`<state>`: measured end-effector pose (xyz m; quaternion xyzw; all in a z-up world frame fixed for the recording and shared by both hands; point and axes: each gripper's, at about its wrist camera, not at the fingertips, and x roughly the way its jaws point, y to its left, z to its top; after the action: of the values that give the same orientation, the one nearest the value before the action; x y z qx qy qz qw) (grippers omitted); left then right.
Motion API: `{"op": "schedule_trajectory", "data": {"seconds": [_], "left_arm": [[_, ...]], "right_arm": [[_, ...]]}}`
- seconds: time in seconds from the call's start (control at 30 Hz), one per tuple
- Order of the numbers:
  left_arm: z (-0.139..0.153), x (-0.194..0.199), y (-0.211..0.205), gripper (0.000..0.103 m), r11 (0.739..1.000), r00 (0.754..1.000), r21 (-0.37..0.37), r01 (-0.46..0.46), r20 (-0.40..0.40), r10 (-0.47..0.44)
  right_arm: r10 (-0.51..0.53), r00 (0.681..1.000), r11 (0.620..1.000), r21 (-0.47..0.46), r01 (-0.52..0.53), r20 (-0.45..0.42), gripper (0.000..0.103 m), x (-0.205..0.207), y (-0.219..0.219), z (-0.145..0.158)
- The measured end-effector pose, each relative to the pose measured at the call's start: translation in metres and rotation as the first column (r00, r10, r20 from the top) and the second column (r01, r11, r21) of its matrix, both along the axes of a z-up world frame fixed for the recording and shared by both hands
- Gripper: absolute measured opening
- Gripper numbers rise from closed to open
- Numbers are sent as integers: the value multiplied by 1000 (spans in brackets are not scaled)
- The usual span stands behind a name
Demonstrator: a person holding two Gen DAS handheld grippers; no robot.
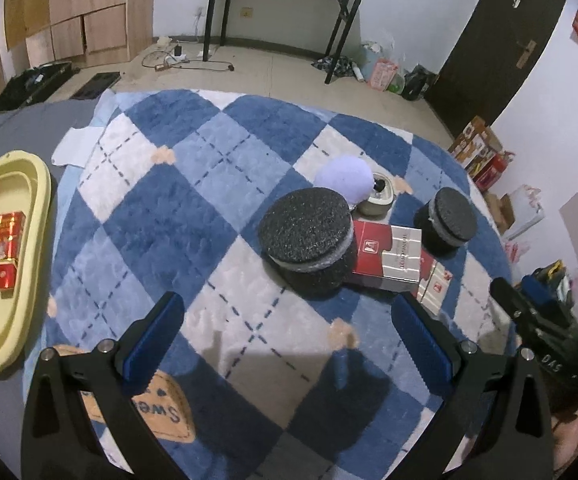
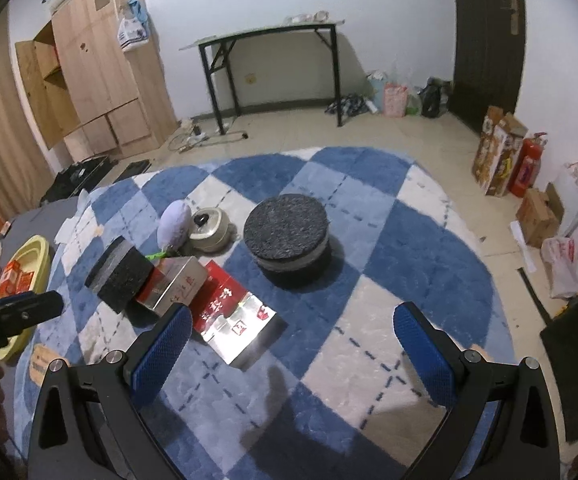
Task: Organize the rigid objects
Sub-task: 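Move both tools back to the rug toward the black foam discs, then grasp a black foam disc with each tool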
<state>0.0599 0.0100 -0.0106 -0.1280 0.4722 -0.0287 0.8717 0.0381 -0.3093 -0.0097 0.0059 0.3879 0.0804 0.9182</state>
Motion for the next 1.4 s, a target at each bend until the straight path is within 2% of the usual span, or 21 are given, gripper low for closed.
{"op": "schedule_trajectory", "data": {"seconds": [0.13, 0.2, 0.27, 0.43, 0.57, 0.67, 0.77, 0.87, 0.97, 1.03, 1.1, 1.17, 1.2, 1.23, 1.3, 1.37, 1.4], "left_arm": [[-10, 4, 4, 103, 1000, 1000, 8, -22, -21, 22], [-15, 10, 4, 103, 1000, 999, -13, -22, -33, 21], [-17, 14, 3, 103, 1000, 999, -2, -14, -35, 14], [-22, 24, -7, 103, 998, 1000, 52, 24, -10, -24], [-26, 31, -12, 103, 998, 999, 48, 36, 9, -36], [-29, 40, -17, 103, 998, 999, 50, 48, 14, -48], [-34, 51, -20, 103, 998, 999, 39, 39, 10, -39], [-43, 62, -19, 103, 1000, 999, 5, 31, -13, -31], [-50, 68, -23, 103, 998, 999, 26, 53, -13, -52], [-56, 76, -24, 102, 998, 998, 41, 54, -14, -53], [-59, 79, -21, 100, 999, 999, 10, 40, -15, -40], [-61, 82, -16, 86, 999, 1000, -49, 22, -16, -23], [-62, 83, -15, 75, 996, 1000, -90, 23, -16, -25], [-62, 83, -14, 74, 994, 1000, -106, 11, -22, -13], [-57, 81, -15, 74, 994, 1000, -108, 14, -10, -15], [-43, 74, -15, 74, 998, 999, -64, 29, 37, -27], [-29, 69, -14, 74, 999, 997, -12, 35, 76, -34]], "right_arm": [[7, 999, 1000, 27, -6, -42, 103, 1, -2, -11], [10, 999, 1000, 22, -9, -48, 103, 3, -2, -12], [16, 999, 999, 34, -15, -44, 103, 6, -3, -12], [28, 999, 998, 53, -26, -42, 103, 16, -5, -22], [31, 999, 998, 60, -29, -42, 103, 25, 0, -30], [24, 999, 994, 107, -20, -42, 103, 35, 2, -27], [-1, 999, 997, 74, 4, -38, 103, 54, 3, -28], [-13, 997, 998, 60, 17, -72, 103, 75, 2, -38], [17, 997, 999, 30, -15, -77, 103, 90, 11, -46], [26, 996, 999, -18, -28, -89, 101, 99, 17, -53], [26, 995, 999, -30, -29, -95, 98, 105, 19, -58], [28, 996, 999, -31, -31, -87, 88, 111, 19, -61], [35, 996, 999, -29, -38, -82, 77, 113, 20, -62], [46, 996, 998, -27, -48, -82, 70, 115, 20, -63], [54, 995, 998, -10, -56, -86, 69, 118, 18, -64], [49, 996, 999, 5, -49, -73, 69, 116, 12, -61], [41, 998, 999, 5, -41, -55, 69, 112, 9, -54]]}}
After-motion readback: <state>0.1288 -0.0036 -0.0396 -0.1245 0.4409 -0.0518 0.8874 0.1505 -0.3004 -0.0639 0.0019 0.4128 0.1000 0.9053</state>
